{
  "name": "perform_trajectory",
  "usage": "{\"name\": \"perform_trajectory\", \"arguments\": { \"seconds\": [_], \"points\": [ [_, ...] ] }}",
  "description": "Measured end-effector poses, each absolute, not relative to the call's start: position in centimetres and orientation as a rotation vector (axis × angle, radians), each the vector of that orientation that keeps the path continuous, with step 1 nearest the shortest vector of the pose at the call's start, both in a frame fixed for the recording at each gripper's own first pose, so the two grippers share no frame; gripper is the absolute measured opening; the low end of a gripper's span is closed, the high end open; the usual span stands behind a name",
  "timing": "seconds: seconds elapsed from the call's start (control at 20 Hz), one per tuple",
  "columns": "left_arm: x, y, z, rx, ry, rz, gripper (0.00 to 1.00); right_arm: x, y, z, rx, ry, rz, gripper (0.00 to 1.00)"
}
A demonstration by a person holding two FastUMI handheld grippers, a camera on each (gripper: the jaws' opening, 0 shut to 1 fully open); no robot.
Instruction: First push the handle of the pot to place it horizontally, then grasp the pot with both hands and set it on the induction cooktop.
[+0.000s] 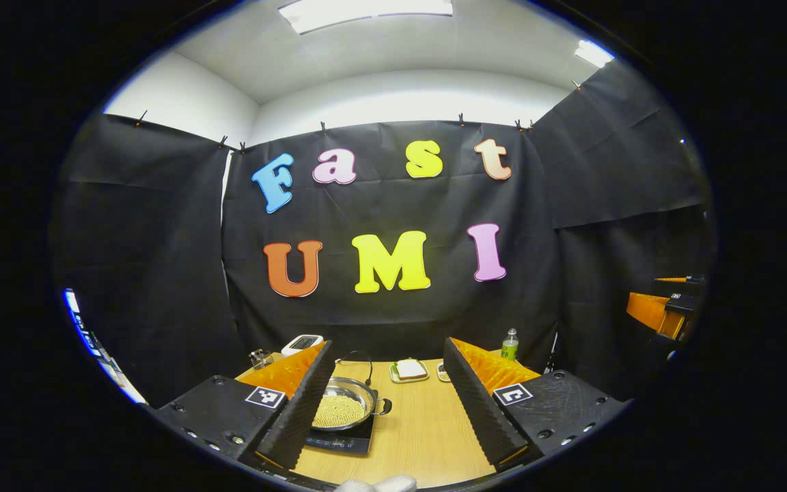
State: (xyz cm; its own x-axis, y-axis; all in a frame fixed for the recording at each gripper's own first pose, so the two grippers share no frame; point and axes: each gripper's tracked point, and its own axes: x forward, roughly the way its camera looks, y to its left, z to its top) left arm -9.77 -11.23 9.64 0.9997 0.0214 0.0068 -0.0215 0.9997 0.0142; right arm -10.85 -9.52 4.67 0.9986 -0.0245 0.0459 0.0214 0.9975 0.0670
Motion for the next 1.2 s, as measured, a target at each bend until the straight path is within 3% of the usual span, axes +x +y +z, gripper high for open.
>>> {"name": "perform_trajectory", "arguments": {
  "seconds": [1.2],
  "points": [
    [-7.0,-11.6,10.2,0.013,-0.033,0.033,0.95,-7.4,-11.3,4.5,0.068,-0.027,-0.011,0.98]
  ]
}}
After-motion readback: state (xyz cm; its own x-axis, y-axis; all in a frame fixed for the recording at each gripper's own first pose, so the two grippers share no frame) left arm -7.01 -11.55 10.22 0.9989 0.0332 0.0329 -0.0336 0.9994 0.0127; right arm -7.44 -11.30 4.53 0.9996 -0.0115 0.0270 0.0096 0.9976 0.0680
